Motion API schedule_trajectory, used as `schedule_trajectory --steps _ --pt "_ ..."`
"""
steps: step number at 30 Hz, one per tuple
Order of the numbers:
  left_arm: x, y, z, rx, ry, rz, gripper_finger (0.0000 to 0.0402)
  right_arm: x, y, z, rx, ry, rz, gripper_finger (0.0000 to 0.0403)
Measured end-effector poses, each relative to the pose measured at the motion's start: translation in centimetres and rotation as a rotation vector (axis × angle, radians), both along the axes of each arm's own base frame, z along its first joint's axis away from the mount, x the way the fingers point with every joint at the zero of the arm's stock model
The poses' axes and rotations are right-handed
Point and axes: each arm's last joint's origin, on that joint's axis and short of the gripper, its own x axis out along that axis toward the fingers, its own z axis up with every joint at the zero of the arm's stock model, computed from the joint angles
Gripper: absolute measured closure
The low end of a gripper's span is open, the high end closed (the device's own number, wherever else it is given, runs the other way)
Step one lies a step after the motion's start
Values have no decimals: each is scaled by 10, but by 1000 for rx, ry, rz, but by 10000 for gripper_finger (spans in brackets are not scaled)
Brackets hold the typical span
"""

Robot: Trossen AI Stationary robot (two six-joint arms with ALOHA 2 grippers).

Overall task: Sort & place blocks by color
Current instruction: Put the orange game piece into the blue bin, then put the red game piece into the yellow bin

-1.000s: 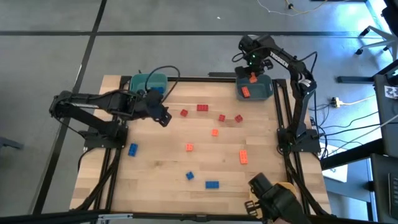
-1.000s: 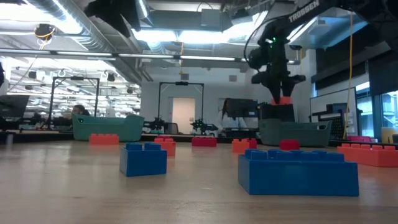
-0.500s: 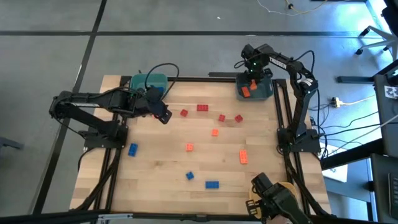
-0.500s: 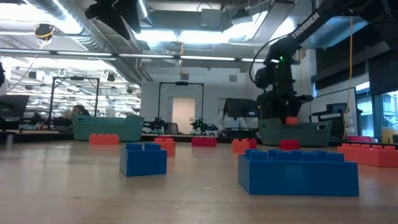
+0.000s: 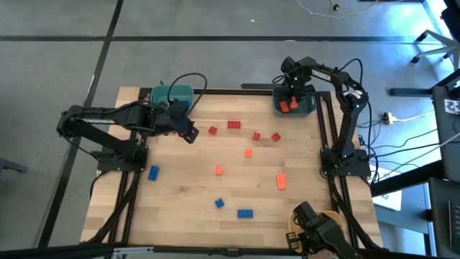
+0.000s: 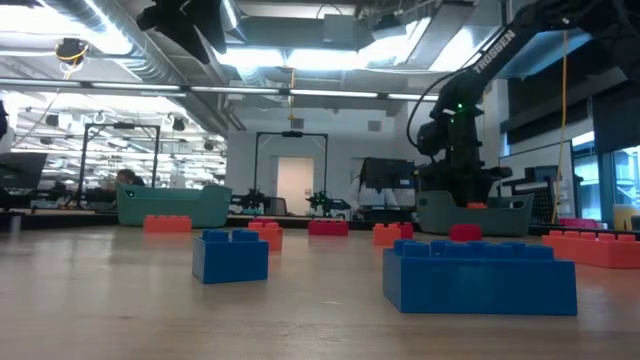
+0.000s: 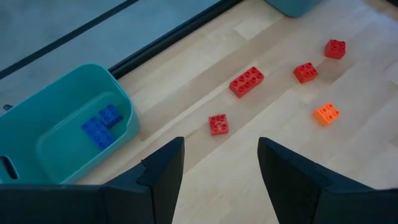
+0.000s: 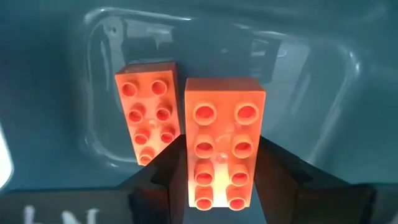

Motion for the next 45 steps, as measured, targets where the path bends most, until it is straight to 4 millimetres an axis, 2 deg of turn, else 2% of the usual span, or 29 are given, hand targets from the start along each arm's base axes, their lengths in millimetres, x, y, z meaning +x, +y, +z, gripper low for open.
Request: schedule_trajectory --steps 4,10,19,22,27,31,35,40,45 --pt "0 0 0 0 0 0 203 -1 -1 0 -3 1 -32 261" --pt "0 0 0 0 0 0 203 0 -2 0 -16 -7 -32 195" --pt "0 0 0 -5 0 -4 203 0 -1 0 -7 -2 -32 188" --pt "0 0 0 -6 0 -4 203 -1 1 2 14 10 -28 208" --pt "0 0 0 -4 1 -6 203 0 0 15 50 0 -29 279" --pt "0 0 0 25 34 -48 203 6 -2 35 77 -70 -19 338" --pt "0 0 0 54 66 -88 203 13 2 61 94 -58 54 392" --pt "0 1 0 52 64 -80 203 27 13 95 92 -22 142 391" --pt "0 7 -3 7 85 -75 203 54 30 125 5 -90 268 400"
